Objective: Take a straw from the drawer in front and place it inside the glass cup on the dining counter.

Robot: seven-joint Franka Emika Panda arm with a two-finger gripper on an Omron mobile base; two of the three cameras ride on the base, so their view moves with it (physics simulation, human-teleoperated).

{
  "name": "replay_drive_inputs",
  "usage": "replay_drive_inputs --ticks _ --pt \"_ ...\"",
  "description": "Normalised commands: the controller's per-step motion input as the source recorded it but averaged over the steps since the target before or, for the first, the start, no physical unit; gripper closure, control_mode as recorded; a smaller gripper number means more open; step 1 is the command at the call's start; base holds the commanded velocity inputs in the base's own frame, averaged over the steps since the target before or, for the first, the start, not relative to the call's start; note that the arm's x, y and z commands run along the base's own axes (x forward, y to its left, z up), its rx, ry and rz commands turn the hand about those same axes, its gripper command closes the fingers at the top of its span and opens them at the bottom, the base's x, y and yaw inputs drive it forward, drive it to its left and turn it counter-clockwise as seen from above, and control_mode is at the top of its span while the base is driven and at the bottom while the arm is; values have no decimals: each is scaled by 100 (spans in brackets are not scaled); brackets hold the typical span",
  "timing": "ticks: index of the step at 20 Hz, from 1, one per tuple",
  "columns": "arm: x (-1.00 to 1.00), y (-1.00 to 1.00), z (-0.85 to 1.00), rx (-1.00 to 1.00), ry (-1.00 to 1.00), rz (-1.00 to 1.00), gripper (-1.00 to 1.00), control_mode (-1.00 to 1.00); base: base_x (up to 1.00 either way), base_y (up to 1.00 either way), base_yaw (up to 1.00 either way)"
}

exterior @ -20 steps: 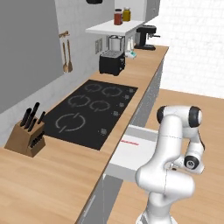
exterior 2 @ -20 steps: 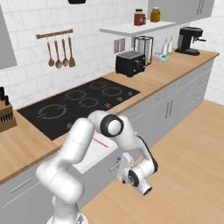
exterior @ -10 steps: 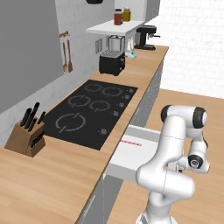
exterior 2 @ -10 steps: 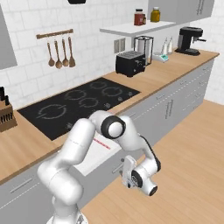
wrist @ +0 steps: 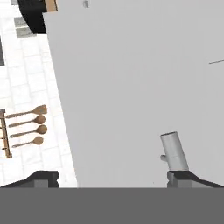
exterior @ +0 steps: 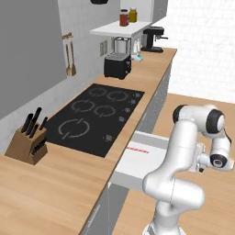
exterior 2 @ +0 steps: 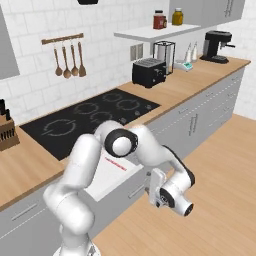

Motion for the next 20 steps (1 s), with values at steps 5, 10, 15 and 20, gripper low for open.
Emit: replay_drive_inputs --ticks 5,10,15,20 --pt "0 52 100 -38 0 0 -100 -100 0 0 0" --pt "1 63 100 -49 0 2 -100 -100 0 0 0" --pt "12 71 97 -58 8 12 -100 -100 0 0 0" --pt "26 65 45 -60 35 14 -100 -100 0 0 0"
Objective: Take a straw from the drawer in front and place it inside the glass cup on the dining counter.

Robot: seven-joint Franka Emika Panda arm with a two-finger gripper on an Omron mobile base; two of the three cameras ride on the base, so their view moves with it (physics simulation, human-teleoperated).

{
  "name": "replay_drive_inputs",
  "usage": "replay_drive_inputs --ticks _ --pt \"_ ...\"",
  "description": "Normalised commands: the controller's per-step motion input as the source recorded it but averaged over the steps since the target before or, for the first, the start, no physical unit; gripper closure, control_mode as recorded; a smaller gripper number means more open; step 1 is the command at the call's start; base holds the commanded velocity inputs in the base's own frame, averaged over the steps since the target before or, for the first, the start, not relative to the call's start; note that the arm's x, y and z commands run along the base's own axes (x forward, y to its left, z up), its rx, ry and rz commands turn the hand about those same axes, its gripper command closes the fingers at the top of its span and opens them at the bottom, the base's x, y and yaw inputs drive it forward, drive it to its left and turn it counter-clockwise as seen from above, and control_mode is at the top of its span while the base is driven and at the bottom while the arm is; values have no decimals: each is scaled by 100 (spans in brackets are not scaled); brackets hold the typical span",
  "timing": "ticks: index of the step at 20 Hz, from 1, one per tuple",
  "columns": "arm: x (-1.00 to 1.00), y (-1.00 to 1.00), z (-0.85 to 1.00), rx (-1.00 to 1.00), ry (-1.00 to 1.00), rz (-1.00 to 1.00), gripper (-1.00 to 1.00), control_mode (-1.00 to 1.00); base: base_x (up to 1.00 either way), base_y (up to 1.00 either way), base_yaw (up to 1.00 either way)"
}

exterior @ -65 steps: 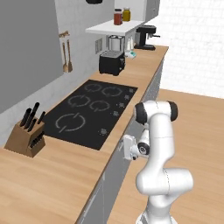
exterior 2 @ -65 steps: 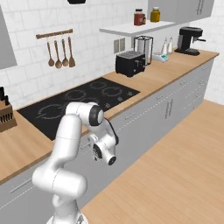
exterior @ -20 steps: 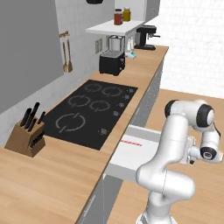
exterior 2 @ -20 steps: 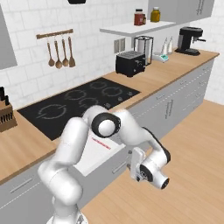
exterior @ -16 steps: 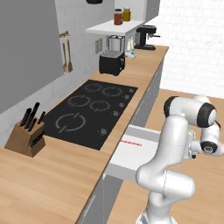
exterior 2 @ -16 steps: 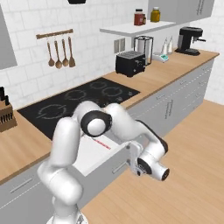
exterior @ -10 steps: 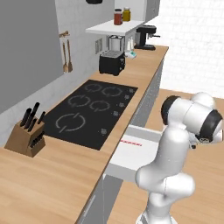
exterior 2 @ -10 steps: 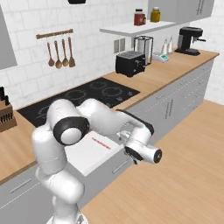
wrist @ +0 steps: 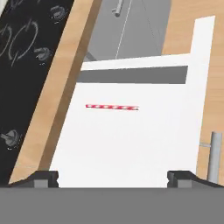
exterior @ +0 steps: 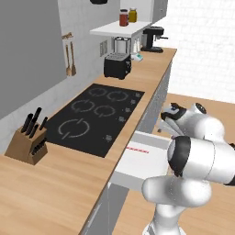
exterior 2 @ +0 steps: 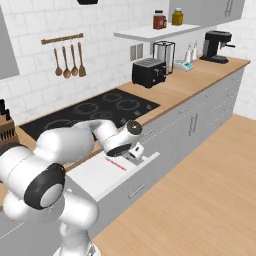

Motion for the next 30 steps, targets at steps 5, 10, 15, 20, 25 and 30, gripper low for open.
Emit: replay_drive_inputs --ticks 5,10,15,20,25,30 --pt "19 44 -19 -51 39 9 -100 -100 0 0 0" --pt "2 9 -34 -20 14 10 -100 -100 0 0 0" --pt "0 -10 -31 -6 14 33 -100 -100 0 0 0" --pt "0 0 -45 0 5 18 -100 -100 0 0 0" --pt "0 0 -30 0 13 14 -100 -100 0 0 0" --pt "0 -5 -25 0 14 12 -100 -100 0 0 0"
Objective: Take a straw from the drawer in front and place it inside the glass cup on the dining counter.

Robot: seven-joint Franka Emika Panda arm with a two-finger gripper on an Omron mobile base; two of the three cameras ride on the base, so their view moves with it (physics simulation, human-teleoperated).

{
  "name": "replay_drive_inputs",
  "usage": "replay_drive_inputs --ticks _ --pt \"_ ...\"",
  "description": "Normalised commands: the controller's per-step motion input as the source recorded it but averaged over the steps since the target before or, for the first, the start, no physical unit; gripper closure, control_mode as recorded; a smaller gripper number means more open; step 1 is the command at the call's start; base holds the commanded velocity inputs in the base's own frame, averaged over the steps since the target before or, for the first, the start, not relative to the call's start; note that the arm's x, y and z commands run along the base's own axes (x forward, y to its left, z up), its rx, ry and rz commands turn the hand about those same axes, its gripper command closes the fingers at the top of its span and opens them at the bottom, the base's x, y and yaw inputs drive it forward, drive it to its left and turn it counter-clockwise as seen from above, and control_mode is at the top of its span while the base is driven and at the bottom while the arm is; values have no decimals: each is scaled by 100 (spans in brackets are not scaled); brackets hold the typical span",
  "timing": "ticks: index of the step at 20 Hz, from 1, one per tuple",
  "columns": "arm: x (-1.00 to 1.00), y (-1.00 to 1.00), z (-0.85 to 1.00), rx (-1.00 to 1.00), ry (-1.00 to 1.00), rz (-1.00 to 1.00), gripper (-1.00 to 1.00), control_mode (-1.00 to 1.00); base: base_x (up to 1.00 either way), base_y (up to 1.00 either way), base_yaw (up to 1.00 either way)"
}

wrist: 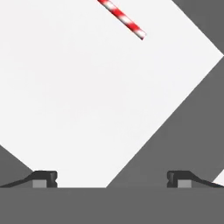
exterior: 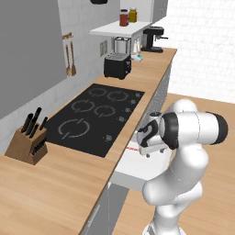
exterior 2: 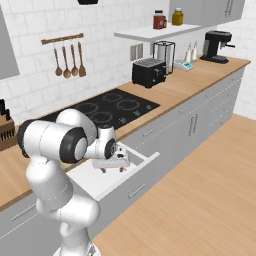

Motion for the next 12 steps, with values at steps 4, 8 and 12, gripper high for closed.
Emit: replay_drive_inputs --ticks 4,8,12 --pt "-12 -21 -31 0 5 11 -100 -100 0 0 0" --pt "-14 -20 -36 0 2 11 -100 -100 0 0 0" --pt "-29 -37 -27 0 1 12 -100 -100 0 0 0"
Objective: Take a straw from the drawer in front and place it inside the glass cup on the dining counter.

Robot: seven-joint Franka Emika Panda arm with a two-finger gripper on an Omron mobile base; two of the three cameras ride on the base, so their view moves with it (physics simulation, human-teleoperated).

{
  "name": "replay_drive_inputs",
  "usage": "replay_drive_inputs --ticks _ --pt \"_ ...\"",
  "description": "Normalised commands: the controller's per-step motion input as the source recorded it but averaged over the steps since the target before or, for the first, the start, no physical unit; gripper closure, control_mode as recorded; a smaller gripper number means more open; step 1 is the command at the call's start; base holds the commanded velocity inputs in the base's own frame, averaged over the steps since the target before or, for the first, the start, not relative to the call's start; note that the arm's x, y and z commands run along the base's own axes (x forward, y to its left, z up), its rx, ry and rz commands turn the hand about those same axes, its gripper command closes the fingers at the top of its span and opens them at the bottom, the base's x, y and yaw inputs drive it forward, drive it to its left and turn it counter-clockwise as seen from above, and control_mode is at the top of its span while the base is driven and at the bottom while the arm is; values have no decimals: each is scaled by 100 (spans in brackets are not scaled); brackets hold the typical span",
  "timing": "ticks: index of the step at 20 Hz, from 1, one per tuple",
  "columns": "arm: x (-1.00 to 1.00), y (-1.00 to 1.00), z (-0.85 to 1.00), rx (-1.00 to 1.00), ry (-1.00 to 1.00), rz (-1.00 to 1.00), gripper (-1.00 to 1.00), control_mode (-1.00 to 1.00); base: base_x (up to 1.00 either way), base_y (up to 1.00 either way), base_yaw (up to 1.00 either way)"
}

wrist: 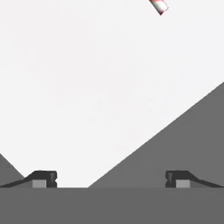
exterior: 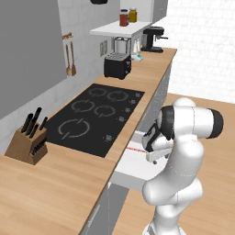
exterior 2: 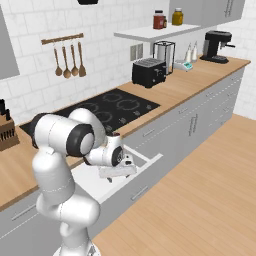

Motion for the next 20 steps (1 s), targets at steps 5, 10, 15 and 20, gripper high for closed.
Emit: replay_drive_inputs --ticks 5,10,15,20 --pt "-52 -55 -21 1 0 9 -100 -100 0 0 0" --pt "-68 -74 -5 4 0 8 -100 -100 0 0 0" --pt "-37 -58 11 3 0 9 -100 -100 0 0 0" --pt "38 -12 54 5 0 9 -100 -100 0 0 0"
